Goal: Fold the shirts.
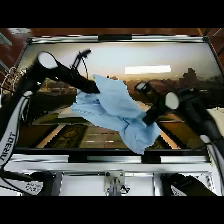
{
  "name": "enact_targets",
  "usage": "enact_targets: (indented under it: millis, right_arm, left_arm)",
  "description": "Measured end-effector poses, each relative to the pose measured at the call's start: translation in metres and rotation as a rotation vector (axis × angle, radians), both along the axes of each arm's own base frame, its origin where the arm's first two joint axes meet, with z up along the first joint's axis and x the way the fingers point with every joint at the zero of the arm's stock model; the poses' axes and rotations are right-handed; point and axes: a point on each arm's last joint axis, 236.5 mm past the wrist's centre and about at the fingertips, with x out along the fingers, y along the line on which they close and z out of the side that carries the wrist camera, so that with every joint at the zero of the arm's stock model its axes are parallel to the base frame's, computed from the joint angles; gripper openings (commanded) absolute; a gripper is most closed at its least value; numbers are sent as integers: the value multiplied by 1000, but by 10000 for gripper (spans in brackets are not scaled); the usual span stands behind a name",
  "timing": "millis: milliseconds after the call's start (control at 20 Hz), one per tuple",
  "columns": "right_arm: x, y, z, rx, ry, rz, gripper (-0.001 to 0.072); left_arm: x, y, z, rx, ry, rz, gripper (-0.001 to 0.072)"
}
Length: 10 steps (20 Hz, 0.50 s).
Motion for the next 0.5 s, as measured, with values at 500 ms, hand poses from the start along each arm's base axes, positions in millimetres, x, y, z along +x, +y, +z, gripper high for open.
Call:
enact_targets:
  millis: [500]
  right_arm:
    - [-17,6,352,367,-777,29,76]
  left_arm:
    - [-121,54,364,-398,-753,194,52]
